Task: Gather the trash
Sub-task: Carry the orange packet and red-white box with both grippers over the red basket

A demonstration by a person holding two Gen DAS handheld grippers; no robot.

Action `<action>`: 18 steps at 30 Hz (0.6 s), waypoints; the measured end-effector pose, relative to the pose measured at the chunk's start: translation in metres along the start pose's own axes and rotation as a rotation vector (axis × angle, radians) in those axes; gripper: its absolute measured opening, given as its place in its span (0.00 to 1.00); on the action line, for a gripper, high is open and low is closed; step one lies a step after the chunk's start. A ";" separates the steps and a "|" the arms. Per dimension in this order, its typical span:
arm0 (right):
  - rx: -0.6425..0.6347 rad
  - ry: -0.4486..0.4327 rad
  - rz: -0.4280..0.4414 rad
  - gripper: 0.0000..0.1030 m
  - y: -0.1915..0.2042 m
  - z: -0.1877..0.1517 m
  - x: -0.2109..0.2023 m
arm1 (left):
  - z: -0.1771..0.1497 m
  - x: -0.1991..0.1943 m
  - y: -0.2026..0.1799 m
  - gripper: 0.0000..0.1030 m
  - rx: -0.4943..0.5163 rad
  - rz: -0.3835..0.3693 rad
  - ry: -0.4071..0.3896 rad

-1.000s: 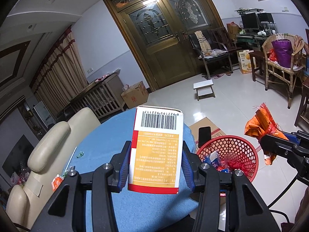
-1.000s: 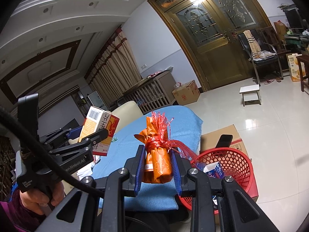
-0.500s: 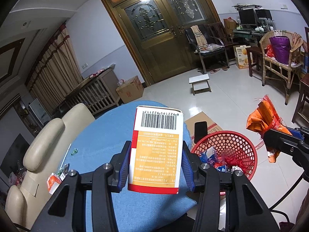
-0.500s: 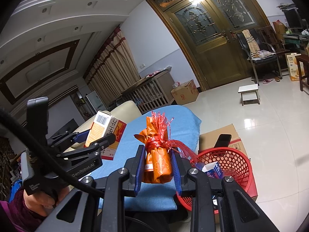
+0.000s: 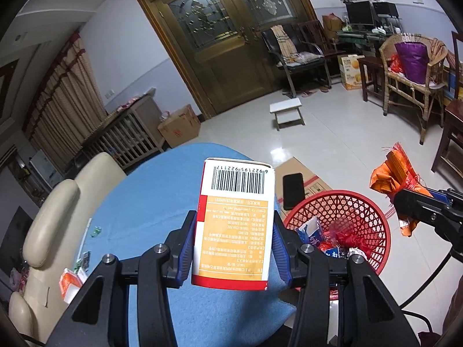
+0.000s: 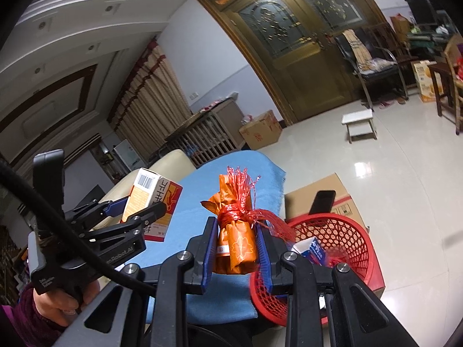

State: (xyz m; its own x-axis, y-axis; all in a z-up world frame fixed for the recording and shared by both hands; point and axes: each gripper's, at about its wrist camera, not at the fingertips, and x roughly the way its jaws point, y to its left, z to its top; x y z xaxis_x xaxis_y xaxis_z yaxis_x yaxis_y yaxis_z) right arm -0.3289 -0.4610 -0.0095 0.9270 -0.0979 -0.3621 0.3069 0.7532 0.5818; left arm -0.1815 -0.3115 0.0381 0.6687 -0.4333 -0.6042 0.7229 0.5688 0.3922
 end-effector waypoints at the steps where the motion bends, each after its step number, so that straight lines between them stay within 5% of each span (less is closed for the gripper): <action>1: 0.009 0.004 -0.009 0.28 -0.004 0.000 0.003 | 0.000 0.005 -0.001 0.48 0.003 -0.010 0.007; 18: 0.124 0.080 -0.172 0.28 -0.043 -0.003 0.050 | 0.006 0.069 -0.009 0.48 0.037 -0.181 0.073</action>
State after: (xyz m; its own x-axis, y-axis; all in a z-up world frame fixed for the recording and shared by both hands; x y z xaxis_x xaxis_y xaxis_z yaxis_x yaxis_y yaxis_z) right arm -0.2963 -0.4960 -0.0551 0.8404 -0.1622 -0.5172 0.4875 0.6434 0.5903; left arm -0.1412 -0.3506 -0.0026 0.5140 -0.4735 -0.7152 0.8369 0.4599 0.2969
